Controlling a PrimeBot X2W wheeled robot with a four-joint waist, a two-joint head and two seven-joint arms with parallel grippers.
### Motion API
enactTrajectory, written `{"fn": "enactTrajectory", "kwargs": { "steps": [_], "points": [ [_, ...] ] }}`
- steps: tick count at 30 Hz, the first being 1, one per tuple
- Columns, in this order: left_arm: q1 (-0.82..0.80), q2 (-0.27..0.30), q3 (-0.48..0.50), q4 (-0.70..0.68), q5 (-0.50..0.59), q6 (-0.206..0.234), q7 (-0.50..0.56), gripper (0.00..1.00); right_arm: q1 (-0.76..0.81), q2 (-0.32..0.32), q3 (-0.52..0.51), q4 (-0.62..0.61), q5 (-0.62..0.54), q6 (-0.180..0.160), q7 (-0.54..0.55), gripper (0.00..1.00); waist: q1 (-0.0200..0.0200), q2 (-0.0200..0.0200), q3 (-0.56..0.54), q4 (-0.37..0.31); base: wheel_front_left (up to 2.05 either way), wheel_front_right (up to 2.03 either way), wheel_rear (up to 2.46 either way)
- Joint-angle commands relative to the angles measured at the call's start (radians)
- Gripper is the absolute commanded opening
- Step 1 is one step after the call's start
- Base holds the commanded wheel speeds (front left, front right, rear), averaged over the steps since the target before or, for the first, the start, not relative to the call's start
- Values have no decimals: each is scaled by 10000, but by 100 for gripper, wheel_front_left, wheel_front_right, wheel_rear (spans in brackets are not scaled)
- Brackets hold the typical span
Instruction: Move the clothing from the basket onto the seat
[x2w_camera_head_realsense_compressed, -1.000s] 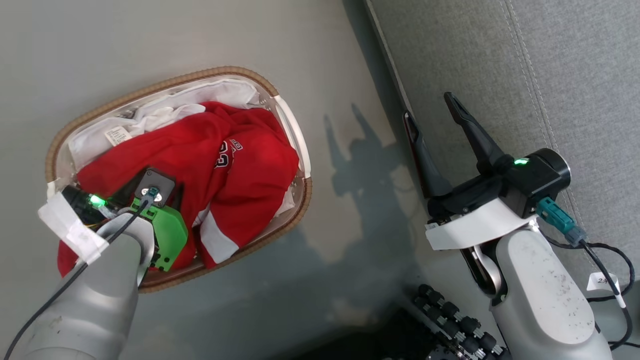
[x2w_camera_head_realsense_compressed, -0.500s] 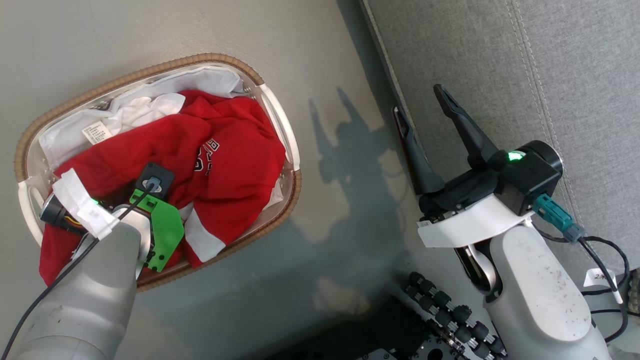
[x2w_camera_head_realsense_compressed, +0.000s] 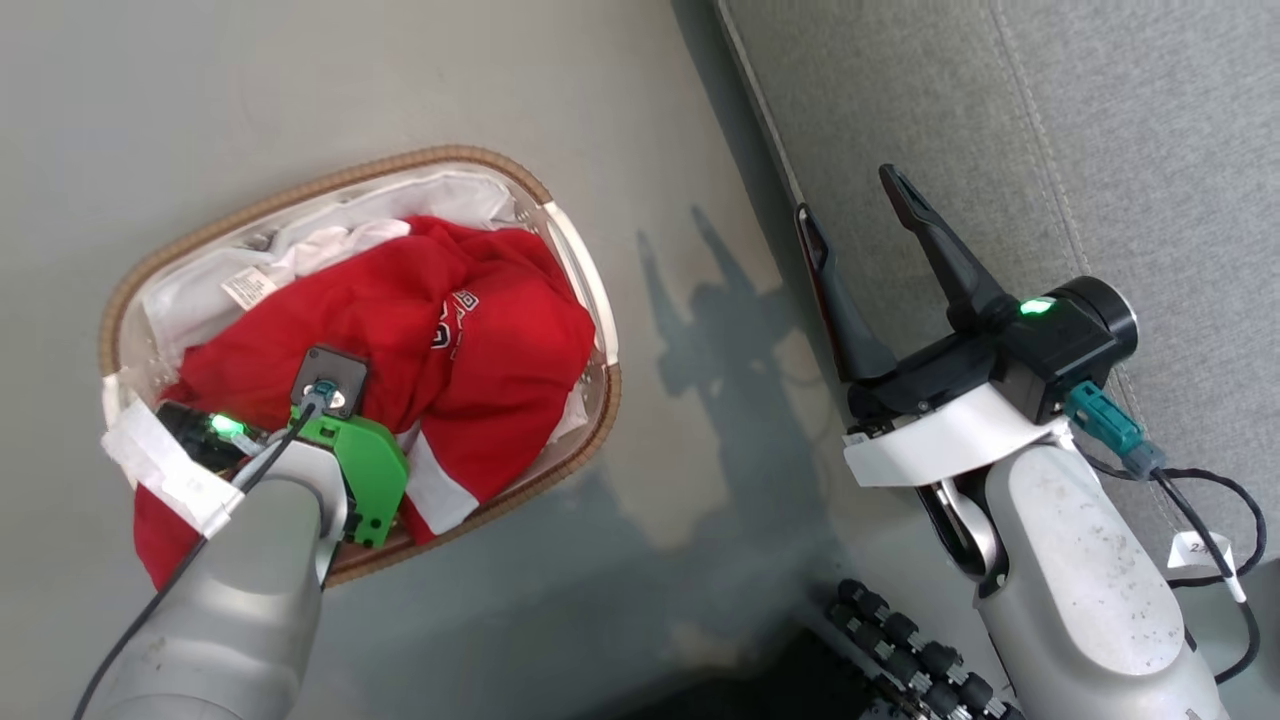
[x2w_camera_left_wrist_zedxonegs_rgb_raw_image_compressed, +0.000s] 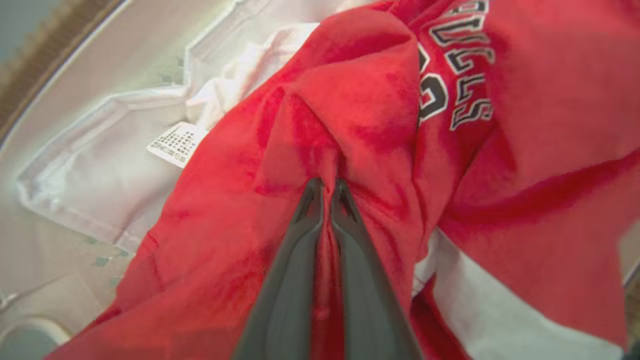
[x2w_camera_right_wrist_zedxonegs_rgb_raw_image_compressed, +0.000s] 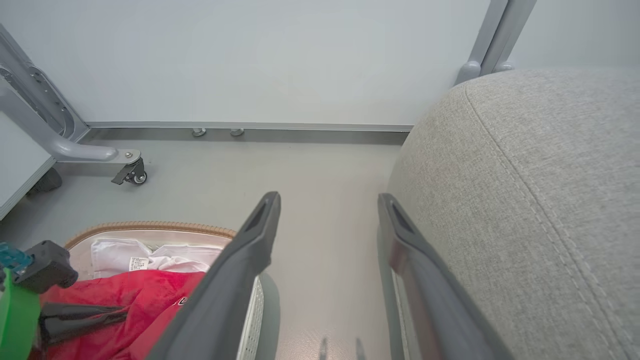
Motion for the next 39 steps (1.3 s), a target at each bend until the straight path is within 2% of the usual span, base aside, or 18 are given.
{"fn": "enactTrajectory", "kwargs": {
  "steps": [1,6,15,24,39],
  "points": [
    [209,-70,56,-70,-138,42,-182,0,134,-31,-7,74,-119,-10,-48,100,0,-1,-743,351,0,0,0],
    [729,-324,243,-512,-473,-38,-412,0,382,-37,-2,320,-388,-10,-50,100,0,-1,-1723,715,0,0,0],
    [2356,-542,905,-2859,-920,-89,-391,0,942,-262,-65,757,-471,-10,-48,100,0,-1,-3477,1467,0,0,0],
    [3921,-755,1727,-4628,-851,-156,-393,0,1755,-433,-160,1086,-317,-10,-48,100,0,-1,-5211,1985,0,0,0],
    [5120,-995,2638,-7023,-865,-334,-394,0,3069,-539,26,1474,-146,-10,-48,100,0,-1,-7179,2241,0,0,0]
  ]
}}
